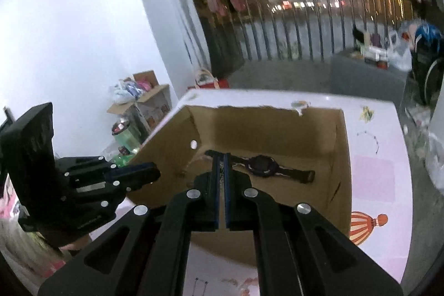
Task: Organize jewelry
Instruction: 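Lift both grippers with the silver pieces and carry them over the box, then open both grippers to drop the silver pieces into the box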
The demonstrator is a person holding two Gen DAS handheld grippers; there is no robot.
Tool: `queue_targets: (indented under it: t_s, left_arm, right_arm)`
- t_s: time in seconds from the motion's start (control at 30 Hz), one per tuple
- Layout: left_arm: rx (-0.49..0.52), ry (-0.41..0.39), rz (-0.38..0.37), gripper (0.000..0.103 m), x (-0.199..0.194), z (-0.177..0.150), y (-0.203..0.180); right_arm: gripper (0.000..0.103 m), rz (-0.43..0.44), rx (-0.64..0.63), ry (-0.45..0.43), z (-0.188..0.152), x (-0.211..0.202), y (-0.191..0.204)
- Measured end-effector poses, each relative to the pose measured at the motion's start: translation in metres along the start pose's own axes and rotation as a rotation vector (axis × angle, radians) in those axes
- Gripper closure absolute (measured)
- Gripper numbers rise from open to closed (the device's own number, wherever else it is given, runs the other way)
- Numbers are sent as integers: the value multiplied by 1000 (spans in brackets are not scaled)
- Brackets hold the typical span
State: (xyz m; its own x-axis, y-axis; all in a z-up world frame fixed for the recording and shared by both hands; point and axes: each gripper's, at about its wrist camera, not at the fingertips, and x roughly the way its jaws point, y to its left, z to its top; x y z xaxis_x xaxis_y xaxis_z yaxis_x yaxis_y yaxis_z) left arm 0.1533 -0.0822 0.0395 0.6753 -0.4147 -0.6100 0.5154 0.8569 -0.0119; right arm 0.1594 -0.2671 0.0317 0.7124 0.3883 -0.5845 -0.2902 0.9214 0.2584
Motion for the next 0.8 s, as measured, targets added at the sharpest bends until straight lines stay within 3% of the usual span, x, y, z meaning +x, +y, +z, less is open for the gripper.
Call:
queue_targets:
  t_s: [0.23, 0.4, 0.53, 0.8]
  left_arm:
    - [-23, 85, 9, 98, 37, 6, 13]
    - [-48, 73, 17, 88, 37, 6, 20]
    - [-79, 75, 16, 88, 38, 5, 25]
    - [-85, 51, 29, 82, 26, 1, 25]
  right_arm:
    - [99, 13, 115, 128, 10, 46, -30]
    - [98, 5, 132, 129, 12, 50, -38]
    - [89, 0, 149, 117, 11, 45, -45]
    - [83, -13, 154, 72, 11, 22, -44]
